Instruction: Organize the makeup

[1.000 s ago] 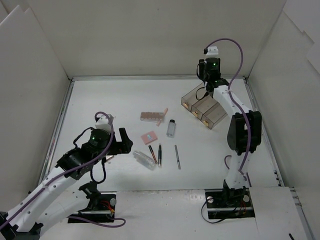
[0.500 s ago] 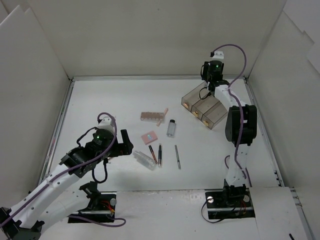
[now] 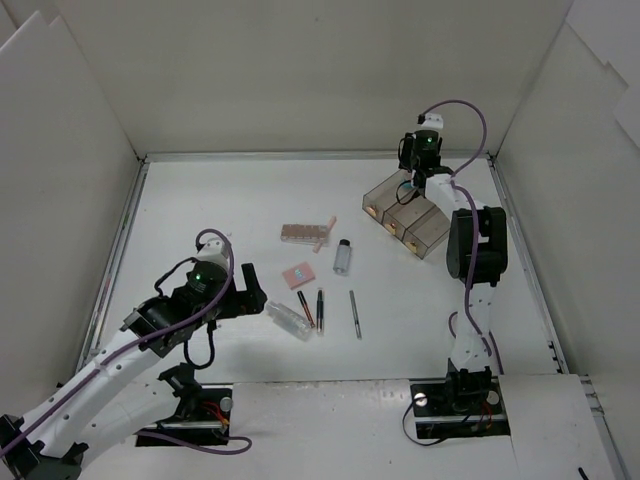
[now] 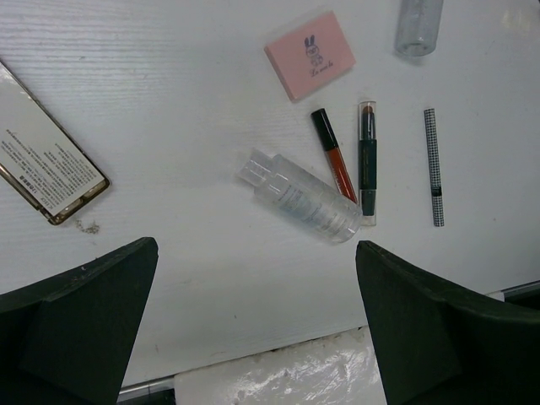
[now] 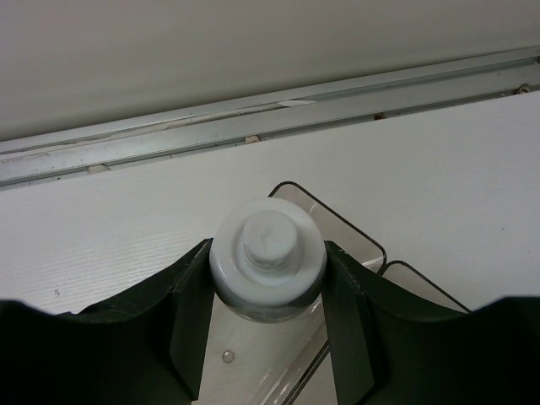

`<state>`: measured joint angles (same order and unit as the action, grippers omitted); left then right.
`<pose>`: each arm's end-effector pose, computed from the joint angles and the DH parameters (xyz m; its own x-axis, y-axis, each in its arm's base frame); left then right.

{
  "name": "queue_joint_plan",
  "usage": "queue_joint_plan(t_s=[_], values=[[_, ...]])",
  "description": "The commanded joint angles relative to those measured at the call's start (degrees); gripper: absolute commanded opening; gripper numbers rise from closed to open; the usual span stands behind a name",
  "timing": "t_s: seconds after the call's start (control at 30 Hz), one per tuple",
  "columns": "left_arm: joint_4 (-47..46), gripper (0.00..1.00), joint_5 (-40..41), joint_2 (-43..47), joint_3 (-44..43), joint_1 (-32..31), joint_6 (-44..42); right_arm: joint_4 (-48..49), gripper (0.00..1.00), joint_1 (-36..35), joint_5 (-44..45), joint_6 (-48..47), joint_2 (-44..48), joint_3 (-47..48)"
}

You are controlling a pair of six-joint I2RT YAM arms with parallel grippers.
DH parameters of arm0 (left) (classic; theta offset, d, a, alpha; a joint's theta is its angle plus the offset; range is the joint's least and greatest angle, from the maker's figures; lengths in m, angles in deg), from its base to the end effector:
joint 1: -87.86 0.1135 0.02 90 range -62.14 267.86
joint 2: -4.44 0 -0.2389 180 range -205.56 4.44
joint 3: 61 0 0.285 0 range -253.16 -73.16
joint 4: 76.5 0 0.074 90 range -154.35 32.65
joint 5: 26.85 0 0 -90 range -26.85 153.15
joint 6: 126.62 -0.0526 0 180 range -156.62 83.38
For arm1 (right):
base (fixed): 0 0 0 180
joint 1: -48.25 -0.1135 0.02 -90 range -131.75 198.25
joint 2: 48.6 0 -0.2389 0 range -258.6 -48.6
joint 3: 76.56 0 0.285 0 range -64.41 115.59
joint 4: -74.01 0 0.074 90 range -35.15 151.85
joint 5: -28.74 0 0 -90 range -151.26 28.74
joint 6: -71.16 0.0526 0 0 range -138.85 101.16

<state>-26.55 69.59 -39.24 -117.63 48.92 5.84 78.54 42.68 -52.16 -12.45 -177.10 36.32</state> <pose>0.1794 -0.1373 0.2664 -0.7199 -0.2807 -0.6348 0.0934 0.8671 -0.4893 0.5649 0.0467 0.1995 -0.1837 0.0925 -0.9786 0.0796 0.9937 0.0790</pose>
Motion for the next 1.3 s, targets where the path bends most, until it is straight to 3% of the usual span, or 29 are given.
queue_joint_plan(t_s=[0.0,0.27,0.43,0.8,1.1,1.27], values=[[-0.1,0.99,-0.46,0.79,0.26,0.27,2.1,6.43,0.05,0.46,0.21,0.9,1.15,2.19],[1.48,1.0,-0.11,0.18,0.79,0.27,4.82,5.46,0.26,0.64,-0.4,1.08,1.15,0.96],[1.75,1.0,-0.72,-0.71,1.58,0.27,6.76,4.49,0.33,0.9,-0.93,1.25,1.07,1.31],[3.33,0.99,-0.2,2.11,5.09,0.27,14.22,1.95,0.7,0.9,0.12,0.29,5.71,-1.23],[3.51,0.99,-2.48,1.15,5.27,0.27,17.13,1.51,0.79,-0.59,2.23,-2.17,15.55,-8.52],[3.6,0.99,-4.06,-3.51,4.48,0.27,23.44,1.24,0.83,-1.9,3.29,-3.32,30.31,-18.25]])
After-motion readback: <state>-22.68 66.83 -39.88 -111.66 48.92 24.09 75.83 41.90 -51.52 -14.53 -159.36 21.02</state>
